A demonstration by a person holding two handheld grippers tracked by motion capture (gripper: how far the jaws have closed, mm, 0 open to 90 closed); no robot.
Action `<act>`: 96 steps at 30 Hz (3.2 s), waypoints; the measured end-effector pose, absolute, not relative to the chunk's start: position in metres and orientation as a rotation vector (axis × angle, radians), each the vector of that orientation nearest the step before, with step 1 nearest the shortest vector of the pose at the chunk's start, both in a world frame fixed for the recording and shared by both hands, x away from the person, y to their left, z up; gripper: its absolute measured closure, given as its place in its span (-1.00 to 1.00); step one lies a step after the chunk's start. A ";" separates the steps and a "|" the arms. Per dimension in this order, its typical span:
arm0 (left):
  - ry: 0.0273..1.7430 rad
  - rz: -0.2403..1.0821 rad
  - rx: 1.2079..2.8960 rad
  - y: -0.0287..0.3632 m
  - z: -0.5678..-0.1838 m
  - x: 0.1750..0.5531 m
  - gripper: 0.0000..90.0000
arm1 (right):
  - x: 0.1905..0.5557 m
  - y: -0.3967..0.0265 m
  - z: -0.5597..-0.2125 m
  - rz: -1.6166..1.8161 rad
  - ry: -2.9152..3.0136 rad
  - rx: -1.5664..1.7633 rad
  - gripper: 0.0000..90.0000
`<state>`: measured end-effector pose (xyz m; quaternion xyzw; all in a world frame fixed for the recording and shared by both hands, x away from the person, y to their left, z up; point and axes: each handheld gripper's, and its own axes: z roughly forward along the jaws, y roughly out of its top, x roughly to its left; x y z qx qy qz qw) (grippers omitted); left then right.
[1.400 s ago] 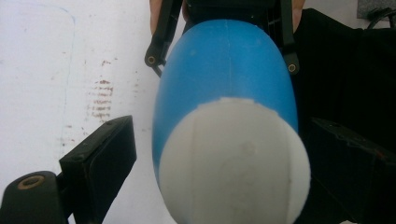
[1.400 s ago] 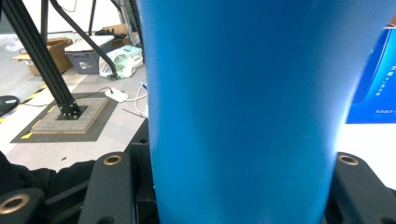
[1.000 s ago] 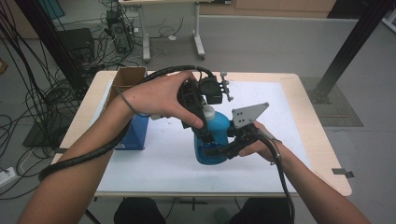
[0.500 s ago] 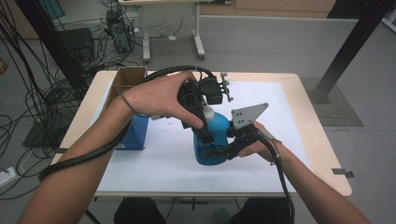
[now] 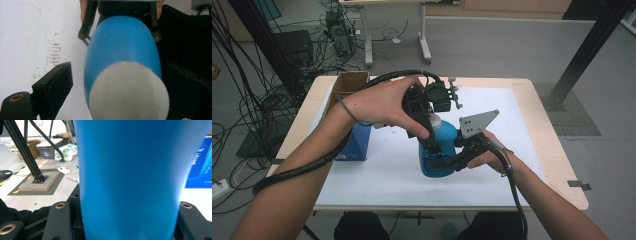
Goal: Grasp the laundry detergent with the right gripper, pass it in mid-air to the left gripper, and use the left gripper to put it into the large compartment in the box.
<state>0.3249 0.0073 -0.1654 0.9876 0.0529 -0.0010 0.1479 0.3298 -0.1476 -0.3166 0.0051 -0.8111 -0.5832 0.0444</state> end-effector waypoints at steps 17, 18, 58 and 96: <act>0.131 0.006 2.850 0.005 -0.165 0.322 -0.70 | 0.330 -0.147 -0.316 -1.784 -2.479 0.018 -0.04; 0.128 0.005 2.849 0.005 -0.165 0.322 -0.68 | 0.330 -0.147 -0.316 -1.783 -2.478 0.019 -0.04; 0.109 0.021 2.905 -0.002 -0.162 0.321 -0.17 | 0.329 -0.147 -0.316 -1.778 -2.489 0.032 -0.04; 0.103 0.029 2.893 -0.003 -0.161 0.319 -0.17 | 0.328 -0.148 -0.316 -1.788 -2.487 0.039 -0.04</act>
